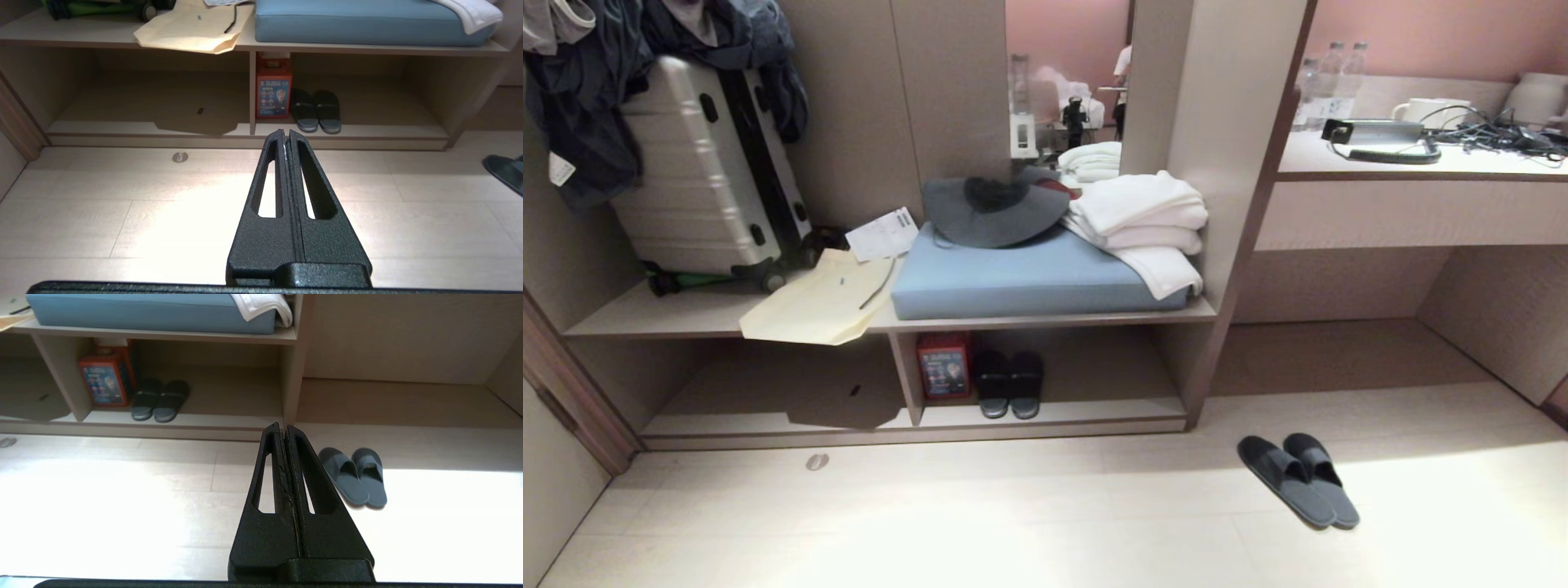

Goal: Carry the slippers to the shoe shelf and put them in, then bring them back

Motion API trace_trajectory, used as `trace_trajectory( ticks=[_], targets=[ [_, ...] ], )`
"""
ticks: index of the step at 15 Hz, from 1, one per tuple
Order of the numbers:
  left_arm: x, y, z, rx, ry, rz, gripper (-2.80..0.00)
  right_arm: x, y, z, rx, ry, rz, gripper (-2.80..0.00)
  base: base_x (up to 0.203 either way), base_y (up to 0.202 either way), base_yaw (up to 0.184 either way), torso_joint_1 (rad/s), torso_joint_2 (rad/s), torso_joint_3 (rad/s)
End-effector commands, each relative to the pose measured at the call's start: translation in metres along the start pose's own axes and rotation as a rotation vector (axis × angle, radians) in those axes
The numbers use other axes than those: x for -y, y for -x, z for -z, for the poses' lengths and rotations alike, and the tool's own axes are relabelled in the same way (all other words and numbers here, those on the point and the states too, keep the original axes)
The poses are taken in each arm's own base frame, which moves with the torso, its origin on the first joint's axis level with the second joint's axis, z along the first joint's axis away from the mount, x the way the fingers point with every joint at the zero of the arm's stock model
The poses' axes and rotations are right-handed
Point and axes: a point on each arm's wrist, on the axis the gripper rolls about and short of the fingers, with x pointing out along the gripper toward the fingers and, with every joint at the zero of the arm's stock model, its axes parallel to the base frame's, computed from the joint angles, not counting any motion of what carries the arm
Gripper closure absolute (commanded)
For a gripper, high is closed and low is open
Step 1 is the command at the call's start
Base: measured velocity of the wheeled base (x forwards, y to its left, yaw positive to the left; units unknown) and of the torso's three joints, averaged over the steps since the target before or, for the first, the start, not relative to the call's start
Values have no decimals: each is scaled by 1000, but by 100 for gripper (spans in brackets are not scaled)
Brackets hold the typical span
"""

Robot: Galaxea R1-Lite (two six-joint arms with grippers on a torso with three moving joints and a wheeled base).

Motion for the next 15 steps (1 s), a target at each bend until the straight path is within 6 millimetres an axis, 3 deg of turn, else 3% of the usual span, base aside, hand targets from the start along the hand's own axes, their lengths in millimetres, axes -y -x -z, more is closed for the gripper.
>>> trace_trajectory(
  ticks=[1,15],
  targets=[
    [0,0,0,0,1,-1,0,0,0,0,1,1,-1,0,-194,0,1,2,2,6],
    [0,0,0,0,1,-1,0,0,0,0,1,1,-1,0,-196,0,1,1,3,2]
  ],
)
